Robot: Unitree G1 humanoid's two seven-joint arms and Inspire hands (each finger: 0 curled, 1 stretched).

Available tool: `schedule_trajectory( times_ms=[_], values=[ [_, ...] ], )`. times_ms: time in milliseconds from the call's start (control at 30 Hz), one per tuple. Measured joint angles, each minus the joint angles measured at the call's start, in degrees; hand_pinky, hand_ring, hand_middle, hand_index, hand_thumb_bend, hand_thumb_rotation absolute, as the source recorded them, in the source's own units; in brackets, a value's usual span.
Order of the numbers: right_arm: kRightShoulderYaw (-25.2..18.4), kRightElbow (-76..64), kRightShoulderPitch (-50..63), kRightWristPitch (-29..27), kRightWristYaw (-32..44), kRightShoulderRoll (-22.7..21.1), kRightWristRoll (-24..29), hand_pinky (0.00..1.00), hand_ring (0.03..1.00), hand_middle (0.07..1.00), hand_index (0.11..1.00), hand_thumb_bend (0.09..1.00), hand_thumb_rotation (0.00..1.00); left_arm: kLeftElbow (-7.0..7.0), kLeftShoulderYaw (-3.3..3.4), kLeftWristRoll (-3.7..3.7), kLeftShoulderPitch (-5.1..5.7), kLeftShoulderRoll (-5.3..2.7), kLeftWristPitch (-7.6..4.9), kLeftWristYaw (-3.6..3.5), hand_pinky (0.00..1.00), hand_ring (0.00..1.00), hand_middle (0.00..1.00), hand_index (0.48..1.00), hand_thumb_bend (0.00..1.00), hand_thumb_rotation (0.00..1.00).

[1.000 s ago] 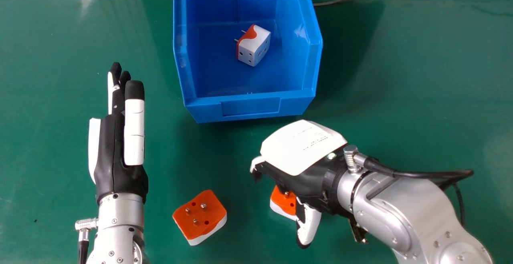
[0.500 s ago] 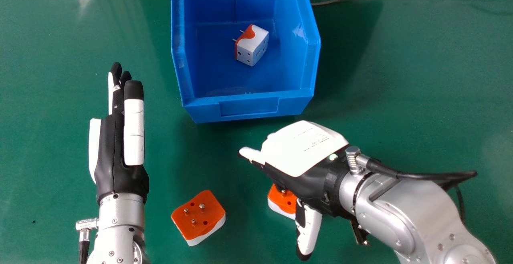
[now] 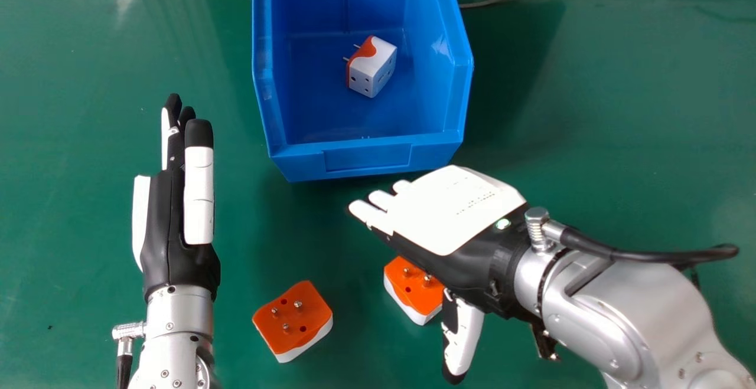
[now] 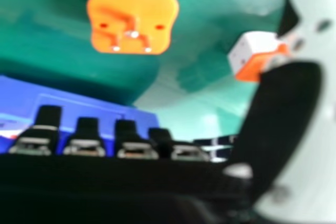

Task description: Pick all objects and put in blue box

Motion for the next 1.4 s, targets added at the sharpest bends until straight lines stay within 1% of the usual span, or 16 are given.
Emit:
schedule_trajectory(
  times_ms=[233,333,467,667,733,933,1100,1300,1333,1367,1400],
  values=[
    [-0.71,-0.99,0.03,0.46,0.96,0.62,0.01,0.94,0.998,0.999,0.998,0.999,0.20,0.11,-0.04,0.09,0.00,0.02,-0.05,0.07,1.00,1.00,1.00,1.000,0.90,1.00],
    [-0.73,-0.21,0.00,0.33,0.19,0.68,0.06,0.94,0.999,0.999,0.999,1.000,0.20,0.22,-0.01,-0.03,-0.02,0.02,-0.05,0.03,1.00,1.00,1.00,1.000,0.89,1.00],
    [-0.73,2.78,-0.04,-0.38,-2.54,0.56,0.03,0.94,1.000,1.000,0.999,1.000,0.19,0.29,0.10,-0.18,-0.21,-0.01,-0.04,0.00,1.00,1.00,1.00,1.000,0.90,1.00],
    [-0.74,6.43,-0.29,-0.85,-5.97,0.58,0.91,0.93,1.000,1.000,0.996,1.000,0.17,0.29,-0.01,0.10,-0.27,0.04,-0.02,0.10,1.00,1.00,1.00,1.000,0.89,1.00],
    [-0.74,7.93,-0.41,-1.02,-7.39,0.43,1.65,0.93,1.000,1.000,0.994,1.000,0.16,0.29,0.00,0.07,-0.28,0.05,-0.02,0.09,1.00,1.00,1.00,1.000,0.89,1.00],
    [-0.70,12.34,-0.55,-2.59,-11.65,-0.58,2.82,0.92,1.000,1.000,0.985,0.991,0.13,0.29,0.03,0.07,-0.27,0.05,-0.06,0.18,1.00,1.00,1.00,1.000,0.90,1.00],
    [-0.40,16.53,-1.23,-4.89,-16.13,-1.05,3.64,0.91,1.000,1.000,0.981,0.987,0.11,0.25,-0.04,0.10,-0.25,0.07,0.08,0.19,1.00,1.00,1.00,1.000,0.90,1.00],
    [0.56,20.93,-1.82,-7.29,-21.30,-2.20,4.03,0.89,1.000,0.996,0.965,0.949,0.08,0.16,-0.02,0.10,-0.24,0.07,0.11,0.27,1.00,1.00,1.00,1.000,0.91,1.00],
    [0.65,21.48,-1.86,-7.54,-21.93,-2.38,4.01,0.89,1.000,0.993,0.959,0.929,0.06,0.08,-0.02,0.11,-0.23,0.06,0.12,0.29,1.00,1.00,1.00,1.000,0.91,1.00],
    [0.76,22.12,-1.96,-8.04,-22.90,-2.60,4.00,0.89,1.000,0.993,0.959,0.929,0.06,0.02,-0.04,0.18,-0.21,0.07,0.13,0.34,1.00,1.00,1.00,1.000,0.91,1.00],
    [0.90,22.81,-2.07,-8.34,-23.81,-2.73,4.00,0.88,0.998,0.989,0.952,0.905,0.05,-0.01,-0.04,0.38,-0.22,0.07,0.12,0.39,1.00,1.00,1.00,1.000,0.91,1.00]
  ],
)
